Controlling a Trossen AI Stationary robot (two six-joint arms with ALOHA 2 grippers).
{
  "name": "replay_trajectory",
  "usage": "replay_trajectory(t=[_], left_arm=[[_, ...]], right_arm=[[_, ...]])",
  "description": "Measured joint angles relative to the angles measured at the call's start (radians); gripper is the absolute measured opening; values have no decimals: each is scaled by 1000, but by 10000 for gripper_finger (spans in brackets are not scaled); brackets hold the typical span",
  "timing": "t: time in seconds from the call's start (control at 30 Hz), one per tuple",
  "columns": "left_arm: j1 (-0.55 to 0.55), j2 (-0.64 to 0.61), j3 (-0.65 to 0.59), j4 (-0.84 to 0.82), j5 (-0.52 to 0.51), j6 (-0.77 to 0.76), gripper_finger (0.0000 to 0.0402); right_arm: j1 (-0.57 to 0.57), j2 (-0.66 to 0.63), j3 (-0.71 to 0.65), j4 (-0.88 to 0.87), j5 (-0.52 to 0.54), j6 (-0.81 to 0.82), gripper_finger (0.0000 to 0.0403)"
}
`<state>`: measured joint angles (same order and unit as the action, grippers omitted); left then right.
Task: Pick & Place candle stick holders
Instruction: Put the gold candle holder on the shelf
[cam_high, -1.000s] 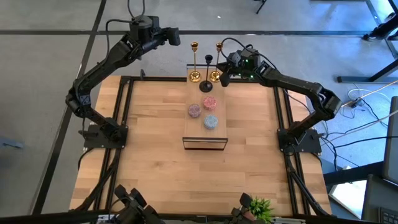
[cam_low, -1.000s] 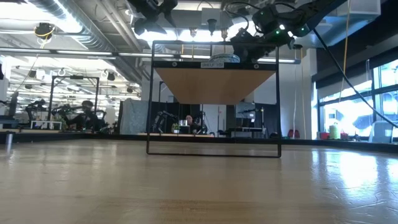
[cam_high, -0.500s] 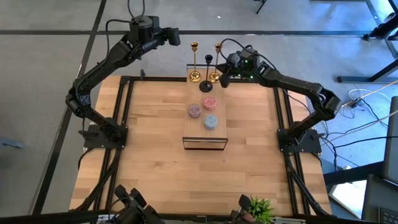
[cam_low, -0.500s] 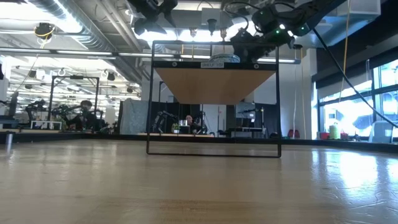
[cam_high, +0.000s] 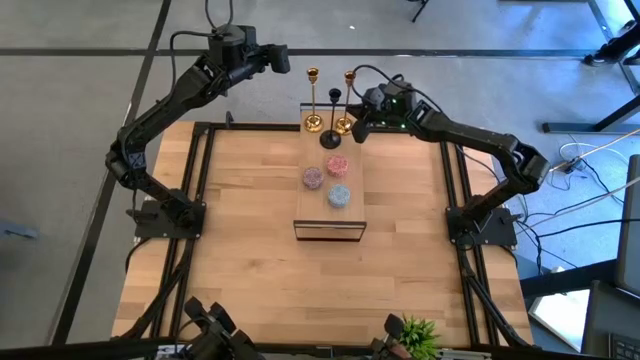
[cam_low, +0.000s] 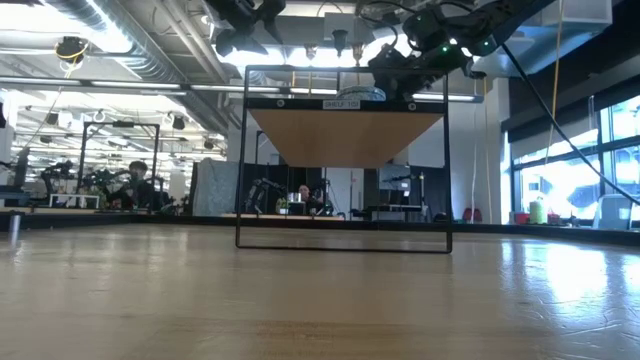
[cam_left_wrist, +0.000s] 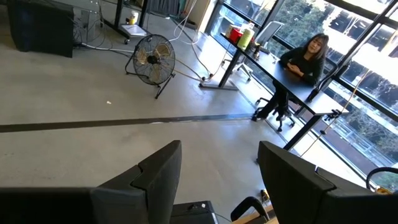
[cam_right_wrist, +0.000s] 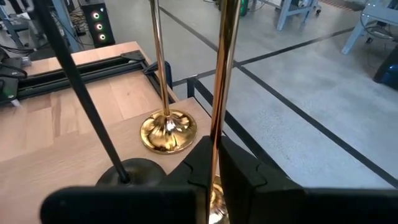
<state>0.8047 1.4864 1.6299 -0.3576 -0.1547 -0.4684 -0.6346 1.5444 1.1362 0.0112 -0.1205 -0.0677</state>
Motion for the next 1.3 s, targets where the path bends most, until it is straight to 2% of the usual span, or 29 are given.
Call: replay_trajectory(t=[0.73,1.0,1.3], left_arm=[[0,0,0,3,0,0,210],[0,0,0,3,0,1,210],[0,0,0,3,0,19,210]], right_arm=[[0,-1,-1,-37,43,-11,27],[-2,-33,-1,-81,131,-27,27],[-6,-67,-1,-185,86,-13,25]])
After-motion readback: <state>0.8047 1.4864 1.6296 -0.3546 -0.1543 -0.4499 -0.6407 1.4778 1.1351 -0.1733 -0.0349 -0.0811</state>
